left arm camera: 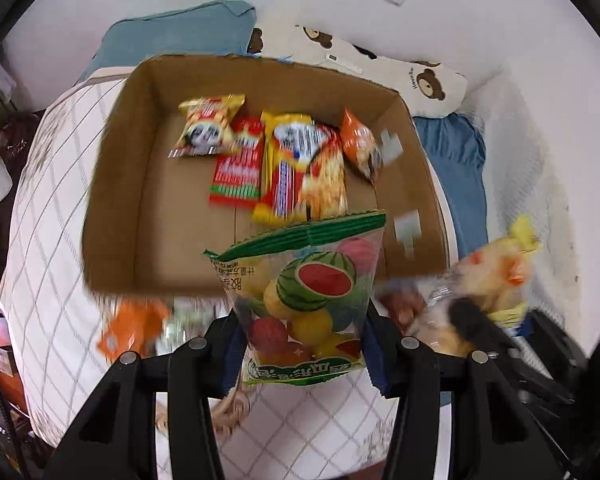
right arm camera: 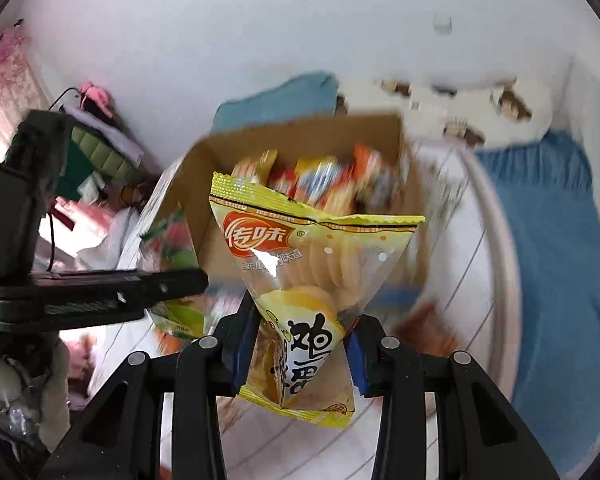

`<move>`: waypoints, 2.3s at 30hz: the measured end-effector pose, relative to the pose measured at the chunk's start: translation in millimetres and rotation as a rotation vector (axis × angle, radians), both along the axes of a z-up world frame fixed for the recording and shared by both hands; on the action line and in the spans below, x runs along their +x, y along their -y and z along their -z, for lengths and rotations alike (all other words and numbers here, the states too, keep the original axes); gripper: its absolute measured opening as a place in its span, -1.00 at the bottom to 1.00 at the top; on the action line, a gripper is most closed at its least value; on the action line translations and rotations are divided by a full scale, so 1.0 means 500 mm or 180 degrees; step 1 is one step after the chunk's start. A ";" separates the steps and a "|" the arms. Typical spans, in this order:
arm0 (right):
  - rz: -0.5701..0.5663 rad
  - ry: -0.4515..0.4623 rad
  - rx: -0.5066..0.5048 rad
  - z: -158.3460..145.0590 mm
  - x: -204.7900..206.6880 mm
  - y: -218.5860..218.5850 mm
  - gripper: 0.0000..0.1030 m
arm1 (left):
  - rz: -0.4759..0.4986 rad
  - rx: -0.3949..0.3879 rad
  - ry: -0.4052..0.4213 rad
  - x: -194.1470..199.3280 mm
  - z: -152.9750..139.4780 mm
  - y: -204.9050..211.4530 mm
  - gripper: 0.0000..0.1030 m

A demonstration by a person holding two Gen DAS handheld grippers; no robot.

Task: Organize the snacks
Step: 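Carry both bags into the box and open both tools, then lift both tools away from the box toward the remaining snacks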

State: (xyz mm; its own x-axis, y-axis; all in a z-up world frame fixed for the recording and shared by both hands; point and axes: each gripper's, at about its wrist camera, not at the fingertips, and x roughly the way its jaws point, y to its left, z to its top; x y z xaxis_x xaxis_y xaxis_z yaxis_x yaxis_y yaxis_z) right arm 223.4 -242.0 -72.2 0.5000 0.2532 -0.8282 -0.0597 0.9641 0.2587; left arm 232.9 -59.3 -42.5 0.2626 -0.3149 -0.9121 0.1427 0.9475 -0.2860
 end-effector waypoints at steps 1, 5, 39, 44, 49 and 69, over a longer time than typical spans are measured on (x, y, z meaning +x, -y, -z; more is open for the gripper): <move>-0.0012 0.0007 -0.0088 -0.003 0.033 0.008 -0.19 | -0.0009 -0.0032 -0.0066 0.027 0.014 0.005 -0.07; -0.0036 -0.0171 -0.0200 0.028 0.143 0.021 -0.19 | -0.0002 0.0003 -0.0459 0.124 0.079 0.014 -0.07; -0.0082 -0.1250 -0.0319 0.221 0.251 0.004 0.81 | -0.0181 0.0580 -0.0469 0.090 0.120 -0.039 0.81; -0.0018 -0.1085 -0.0440 0.194 0.226 0.002 0.81 | -0.0178 0.0698 -0.0245 0.052 0.098 -0.058 0.81; 0.0020 -0.0981 -0.0479 0.169 0.204 0.006 0.81 | -0.0225 0.0737 -0.0068 0.036 0.084 -0.051 0.81; 0.0124 -0.0333 -0.0404 0.024 0.071 -0.008 0.81 | -0.0310 0.0674 0.0620 -0.096 -0.041 -0.074 0.81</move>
State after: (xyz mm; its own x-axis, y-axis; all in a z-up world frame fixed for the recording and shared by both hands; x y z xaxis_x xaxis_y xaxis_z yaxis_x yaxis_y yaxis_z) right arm 258.9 -237.8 -84.2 0.4167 0.1252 -0.9004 -0.0009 0.9905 0.1374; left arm 185.0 -22.5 -21.9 0.4587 -0.0878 -0.8843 0.0810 0.9951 -0.0568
